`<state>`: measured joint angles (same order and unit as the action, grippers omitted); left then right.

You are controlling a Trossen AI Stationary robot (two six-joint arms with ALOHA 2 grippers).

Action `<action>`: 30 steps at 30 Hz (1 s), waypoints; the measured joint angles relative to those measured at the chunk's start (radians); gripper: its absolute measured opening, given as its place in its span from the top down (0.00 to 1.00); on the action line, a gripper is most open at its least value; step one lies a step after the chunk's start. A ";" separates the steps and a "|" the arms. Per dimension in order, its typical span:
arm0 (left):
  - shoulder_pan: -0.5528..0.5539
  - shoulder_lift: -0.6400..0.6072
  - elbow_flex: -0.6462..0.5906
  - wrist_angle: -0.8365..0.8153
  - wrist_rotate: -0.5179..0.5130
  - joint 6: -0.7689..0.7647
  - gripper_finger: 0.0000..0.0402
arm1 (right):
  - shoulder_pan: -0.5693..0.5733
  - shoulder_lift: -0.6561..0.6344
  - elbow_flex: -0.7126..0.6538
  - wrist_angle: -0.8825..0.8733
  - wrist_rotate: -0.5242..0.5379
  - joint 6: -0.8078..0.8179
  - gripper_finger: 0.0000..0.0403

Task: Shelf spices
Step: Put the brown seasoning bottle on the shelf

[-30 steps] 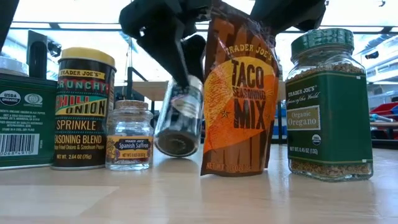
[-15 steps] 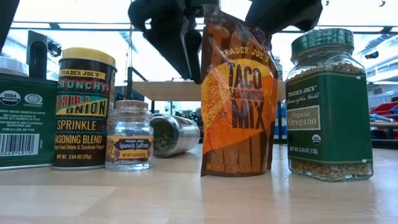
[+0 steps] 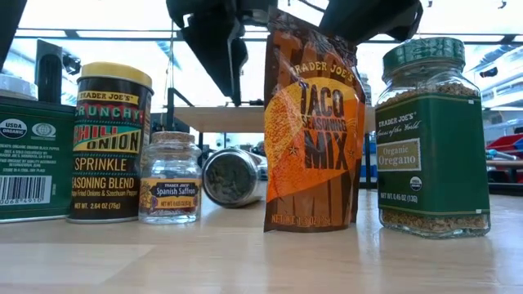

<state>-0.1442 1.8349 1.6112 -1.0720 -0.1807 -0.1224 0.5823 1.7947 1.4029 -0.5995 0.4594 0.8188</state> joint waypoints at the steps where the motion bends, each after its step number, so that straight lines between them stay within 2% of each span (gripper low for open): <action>1: -0.001 -0.004 -0.001 -0.021 -0.019 -0.030 0.05 | 0.000 0.000 0.000 0.000 -0.003 0.000 0.70; 7: -0.042 -0.042 -0.001 -0.079 -0.155 -0.259 0.06 | 0.000 0.000 0.000 -0.033 -0.011 0.025 0.70; 13: -0.103 -0.065 -0.001 -0.038 -0.241 -0.490 0.10 | 0.007 0.000 0.000 -0.235 -0.003 0.165 0.71; 17: -0.124 -0.057 -0.001 0.006 -0.269 -0.607 0.13 | 0.035 -0.001 0.000 -0.367 0.082 0.252 0.71; 20: -0.138 -0.054 -0.002 0.062 -0.280 -0.648 0.15 | 0.058 -0.016 0.000 -0.396 0.182 0.253 0.71; 22: -0.149 -0.055 -0.001 0.099 -0.298 -0.677 0.16 | 0.066 -0.037 0.000 -0.401 0.208 0.270 0.71; 26: -0.164 -0.044 -0.010 0.115 -0.301 -0.760 0.18 | 0.102 -0.086 0.000 -0.465 0.240 0.403 0.71; 30: -0.173 -0.025 -0.061 0.163 -0.314 -0.859 0.19 | 0.205 -0.113 0.000 -0.592 0.319 0.596 0.71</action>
<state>-0.3168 1.8094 1.5498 -0.9093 -0.4948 -0.9814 0.7873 1.6817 1.4029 -1.1913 0.7783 1.4150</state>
